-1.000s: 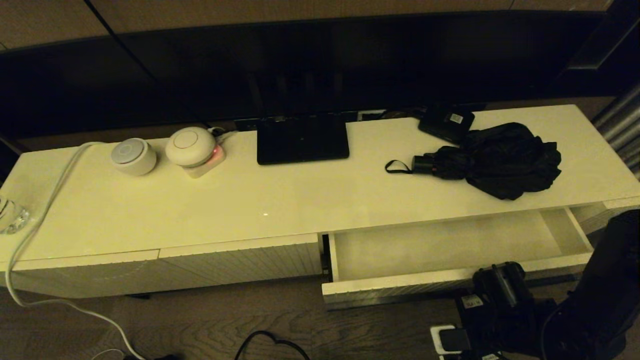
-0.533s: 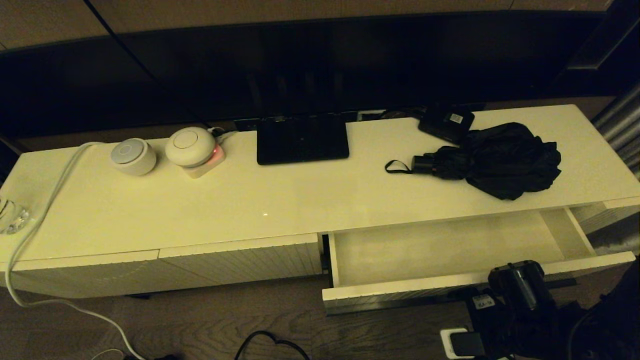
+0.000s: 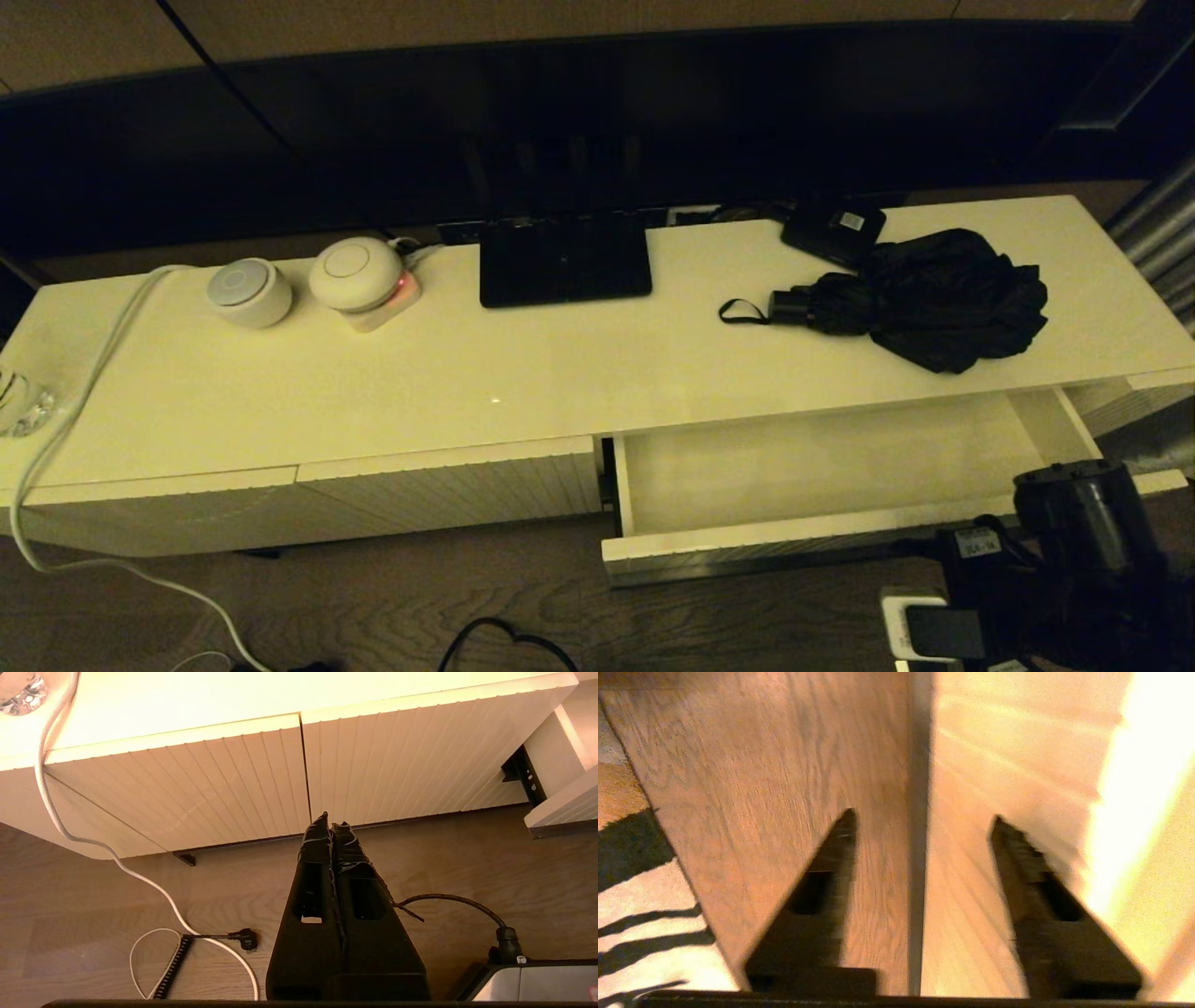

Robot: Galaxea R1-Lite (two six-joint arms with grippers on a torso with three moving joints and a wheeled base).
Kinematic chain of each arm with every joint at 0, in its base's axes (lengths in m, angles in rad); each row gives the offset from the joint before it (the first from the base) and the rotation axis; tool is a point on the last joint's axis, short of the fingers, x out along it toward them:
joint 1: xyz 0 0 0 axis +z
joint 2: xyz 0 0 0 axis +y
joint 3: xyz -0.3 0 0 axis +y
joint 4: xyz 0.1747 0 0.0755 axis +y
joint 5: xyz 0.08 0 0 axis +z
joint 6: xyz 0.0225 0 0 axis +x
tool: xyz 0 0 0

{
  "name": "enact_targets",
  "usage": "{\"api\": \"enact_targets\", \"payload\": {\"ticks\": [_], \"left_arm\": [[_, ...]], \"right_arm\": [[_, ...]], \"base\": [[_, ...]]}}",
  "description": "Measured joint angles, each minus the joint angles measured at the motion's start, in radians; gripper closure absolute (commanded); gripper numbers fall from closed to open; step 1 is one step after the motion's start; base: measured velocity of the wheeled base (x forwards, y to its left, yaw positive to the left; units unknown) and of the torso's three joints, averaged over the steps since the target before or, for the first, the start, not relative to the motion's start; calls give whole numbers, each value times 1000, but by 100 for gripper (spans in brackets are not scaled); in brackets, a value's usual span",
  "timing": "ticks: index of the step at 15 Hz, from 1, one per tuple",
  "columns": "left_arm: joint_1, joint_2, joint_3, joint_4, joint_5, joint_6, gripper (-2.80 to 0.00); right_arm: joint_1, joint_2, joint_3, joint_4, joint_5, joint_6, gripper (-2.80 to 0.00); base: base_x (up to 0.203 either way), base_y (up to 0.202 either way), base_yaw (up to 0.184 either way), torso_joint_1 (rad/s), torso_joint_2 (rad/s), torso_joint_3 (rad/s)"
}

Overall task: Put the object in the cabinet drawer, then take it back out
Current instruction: Open the drawer

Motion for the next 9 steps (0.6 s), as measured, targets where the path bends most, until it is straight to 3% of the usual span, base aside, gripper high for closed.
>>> {"api": "enact_targets", "payload": {"ticks": [5,7,9], "left_arm": [[0,0,0,0,0,0,0],[0,0,0,0,0,0,0],[0,0,0,0,0,0,0]], "right_arm": [[-1,-329,-82,408,-37,167,0],[-1,-457,-177,663,-37,307,0],[-15,-539,-259,889,-37,510,0]], "base": [[0,0,0,0,0,0],[0,0,0,0,0,0],[0,0,0,0,0,0]]}}
